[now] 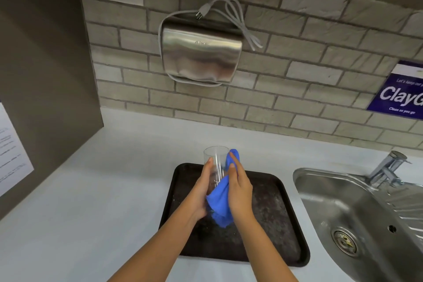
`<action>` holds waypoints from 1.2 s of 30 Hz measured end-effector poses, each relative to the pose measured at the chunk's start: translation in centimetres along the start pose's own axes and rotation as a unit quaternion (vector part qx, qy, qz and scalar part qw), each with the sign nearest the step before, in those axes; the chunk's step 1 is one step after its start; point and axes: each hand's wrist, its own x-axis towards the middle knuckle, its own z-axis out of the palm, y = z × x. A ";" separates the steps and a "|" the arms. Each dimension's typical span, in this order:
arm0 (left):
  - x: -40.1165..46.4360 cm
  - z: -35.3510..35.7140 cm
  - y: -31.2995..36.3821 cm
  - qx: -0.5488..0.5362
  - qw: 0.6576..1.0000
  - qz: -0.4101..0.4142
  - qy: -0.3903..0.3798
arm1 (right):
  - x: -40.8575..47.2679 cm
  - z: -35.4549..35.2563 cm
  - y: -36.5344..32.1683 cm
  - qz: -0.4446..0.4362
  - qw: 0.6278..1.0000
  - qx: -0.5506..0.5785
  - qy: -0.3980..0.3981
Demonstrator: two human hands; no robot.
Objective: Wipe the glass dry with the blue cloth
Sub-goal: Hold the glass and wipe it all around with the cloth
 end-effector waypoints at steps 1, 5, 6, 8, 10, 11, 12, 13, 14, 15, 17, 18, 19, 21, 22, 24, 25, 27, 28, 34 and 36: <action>0.2 -0.1 0.1 -0.007 1.000 -0.003 0.007 | 0.7 -0.1 0.1 0.024 1.000 0.010 0.002; 1.3 -0.6 1.3 0.012 1.000 -0.007 0.018 | 2.1 0.4 0.5 0.133 0.989 0.062 0.002; 1.5 -0.5 1.8 0.037 0.999 0.001 0.038 | 2.1 0.6 0.6 0.133 0.989 0.065 0.010; 2.0 -0.3 2.4 0.100 0.991 0.024 0.088 | 1.9 1.1 0.8 0.110 0.992 0.051 0.040; 2.3 -0.3 2.9 0.137 0.983 0.045 0.114 | 1.6 1.7 0.7 0.078 0.995 0.025 0.062; 2.4 -0.2 3.1 0.140 0.982 0.050 0.116 | 1.4 2.1 0.6 0.063 0.996 0.013 0.063; 2.4 -0.2 3.3 0.140 0.982 0.054 0.115 | 1.3 2.4 0.5 0.052 0.997 0.005 0.064; 2.4 -0.2 3.3 0.143 0.982 0.063 0.111 | 1.2 2.7 0.3 0.043 0.997 0.002 0.067; 2.5 -0.2 3.3 0.149 0.980 0.077 0.103 | 1.2 3.0 0.2 0.036 0.997 0.000 0.070; 2.5 -0.4 3.4 0.159 0.979 0.090 0.093 | 1.0 3.3 0.1 0.029 0.997 -0.004 0.073; 2.5 -0.7 3.7 0.169 0.978 0.095 0.080 | 0.4 4.0 0.0 0.003 0.997 -0.029 0.070; 2.6 -0.9 4.0 0.167 0.979 0.091 0.075 | 0.0 4.4 0.0 -0.018 0.996 -0.059 0.061; 2.7 -1.1 4.2 0.166 0.980 0.087 0.070 | -0.3 4.8 0.0 -0.037 0.994 -0.093 0.048; 2.7 -1.2 4.4 0.171 0.980 0.083 0.061 | -0.4 5.1 0.3 -0.055 0.991 -0.118 0.043; 2.5 -1.3 4.4 0.168 0.981 0.082 0.054 | -0.1 5.0 0.4 -0.045 0.993 -0.102 0.049; 2.2 -1.3 3.9 0.129 0.988 0.074 0.032 | 0.9 4.2 0.3 0.011 0.997 -0.021 0.067; 2.0 -1.3 3.6 0.100 0.993 0.065 0.020 | 1.6 3.7 0.2 0.043 0.996 0.020 0.070; 1.9 -1.4 3.2 0.062 0.997 0.040 0.011 | 2.6 3.1 -0.1 0.087 0.993 0.060 0.054; 1.9 -1.4 3.2 0.048 0.999 0.024 0.004 | 2.6 3.0 -0.2 0.092 0.992 0.066 0.050; 2.4 -2.6 3.5 -0.014 0.999 0.013 -0.037 | -0.7 4.5 0.0 -0.016 0.995 -0.103 0.009; 2.4 -2.8 3.2 -0.014 0.999 0.007 -0.039 | -0.5 4.1 -0.1 -0.020 0.996 -0.089 0.002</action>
